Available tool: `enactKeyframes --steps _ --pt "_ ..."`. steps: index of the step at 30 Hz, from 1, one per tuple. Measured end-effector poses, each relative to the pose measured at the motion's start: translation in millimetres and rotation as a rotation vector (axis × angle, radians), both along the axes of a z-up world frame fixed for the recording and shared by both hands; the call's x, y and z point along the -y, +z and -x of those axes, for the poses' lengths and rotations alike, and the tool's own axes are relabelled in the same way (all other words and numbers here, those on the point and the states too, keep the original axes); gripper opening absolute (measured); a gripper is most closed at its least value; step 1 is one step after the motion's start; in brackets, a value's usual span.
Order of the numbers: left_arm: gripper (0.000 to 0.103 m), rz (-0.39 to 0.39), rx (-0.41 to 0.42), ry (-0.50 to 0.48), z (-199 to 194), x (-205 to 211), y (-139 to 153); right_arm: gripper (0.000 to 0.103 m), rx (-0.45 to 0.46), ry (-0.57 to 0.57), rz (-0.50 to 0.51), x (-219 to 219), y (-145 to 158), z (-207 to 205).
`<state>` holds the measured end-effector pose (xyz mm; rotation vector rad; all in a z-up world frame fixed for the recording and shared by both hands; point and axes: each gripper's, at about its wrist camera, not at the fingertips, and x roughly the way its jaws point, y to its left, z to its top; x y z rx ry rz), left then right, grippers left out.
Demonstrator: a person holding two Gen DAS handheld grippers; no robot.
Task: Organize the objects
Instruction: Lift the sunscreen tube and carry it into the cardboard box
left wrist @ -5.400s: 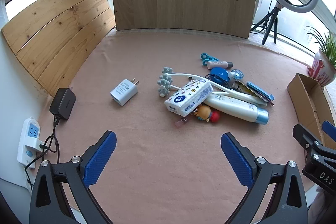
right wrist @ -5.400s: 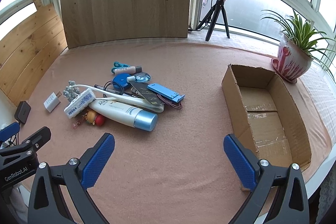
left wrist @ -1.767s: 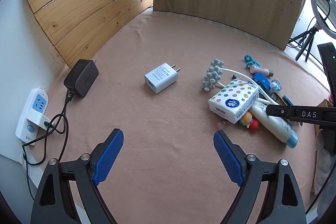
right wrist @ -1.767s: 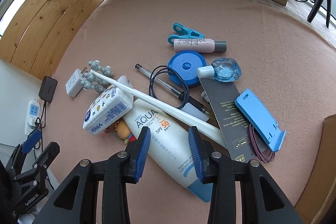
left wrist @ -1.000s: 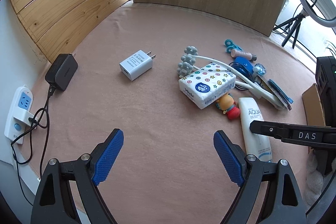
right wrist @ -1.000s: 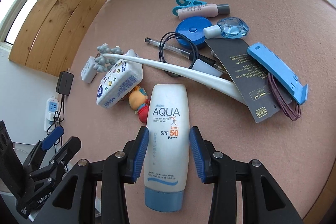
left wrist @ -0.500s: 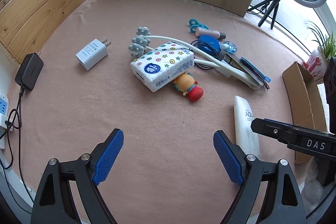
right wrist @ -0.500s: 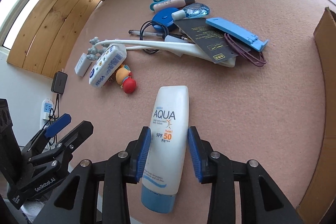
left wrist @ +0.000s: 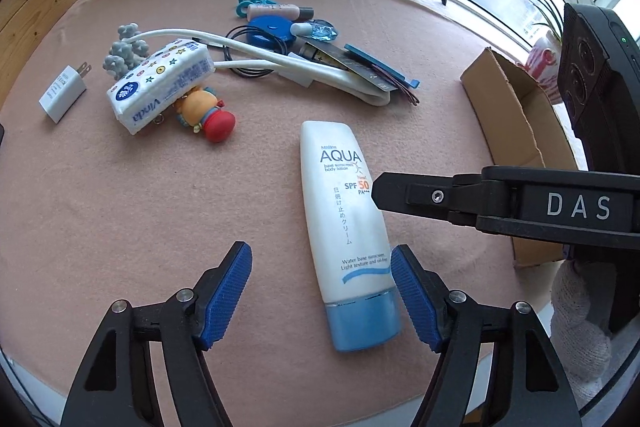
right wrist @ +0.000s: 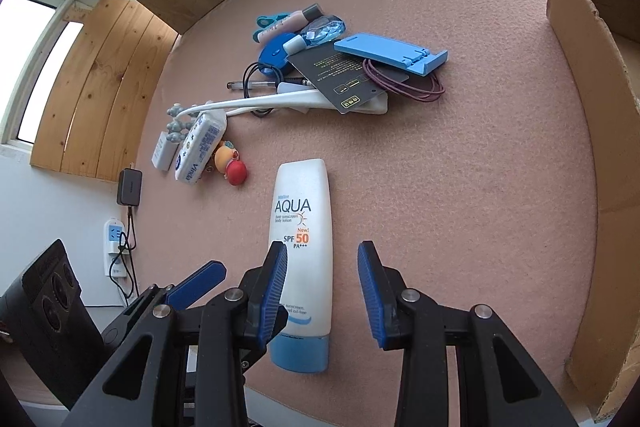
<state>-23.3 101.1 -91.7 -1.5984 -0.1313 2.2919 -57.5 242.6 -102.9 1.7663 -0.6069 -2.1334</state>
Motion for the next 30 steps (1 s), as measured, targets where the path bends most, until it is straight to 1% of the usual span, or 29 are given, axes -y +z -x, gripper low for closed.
enactKeyframes --steps 2,6,7,9,10,15,17,20,21,24,27,30 --pt "0.070 -0.003 0.013 -0.001 -0.4 -2.4 -4.7 0.034 0.009 0.012 0.000 1.8 -2.4 -0.3" --pt "0.062 -0.043 0.038 -0.013 1.7 -6.7 -11.2 0.034 0.017 0.044 0.004 8.9 -6.8 0.3" --pt "0.059 -0.049 0.038 -0.017 1.8 -7.8 -12.0 0.034 0.026 0.053 0.013 11.2 -9.3 0.3" --pt "0.055 -0.060 0.044 -0.016 1.9 -7.9 -13.5 0.034 0.037 0.068 0.019 14.8 -14.1 0.3" --pt "0.051 -0.071 0.047 -0.016 2.2 -8.2 -14.3 0.034 0.037 0.074 0.020 16.0 -16.2 0.4" --pt "0.050 -0.097 0.044 0.005 0.8 -4.6 -17.3 0.034 0.041 0.076 0.042 13.4 -23.4 2.5" --pt "0.050 -0.102 0.041 0.005 0.1 -3.2 -17.4 0.036 0.058 0.085 0.063 11.8 -28.0 4.1" --pt "0.051 -0.070 0.019 -0.014 -0.2 -9.0 -18.0 0.039 0.089 0.089 0.103 10.7 -34.8 4.2" --pt "0.051 -0.063 0.013 -0.011 -1.3 -9.3 -17.5 0.039 0.085 0.083 0.117 10.7 -34.9 4.0" --pt "0.050 -0.072 0.019 0.011 -2.4 -7.3 -16.9 0.039 0.071 0.086 0.096 15.8 -28.6 2.8" --pt "0.050 -0.099 0.032 0.023 -2.6 -7.3 -13.2 0.037 0.054 0.101 0.074 18.5 -20.1 0.0" --pt "0.050 -0.109 0.008 0.018 -3.8 -15.4 -1.7 0.035 0.032 0.103 0.068 13.7 -8.5 -3.0"
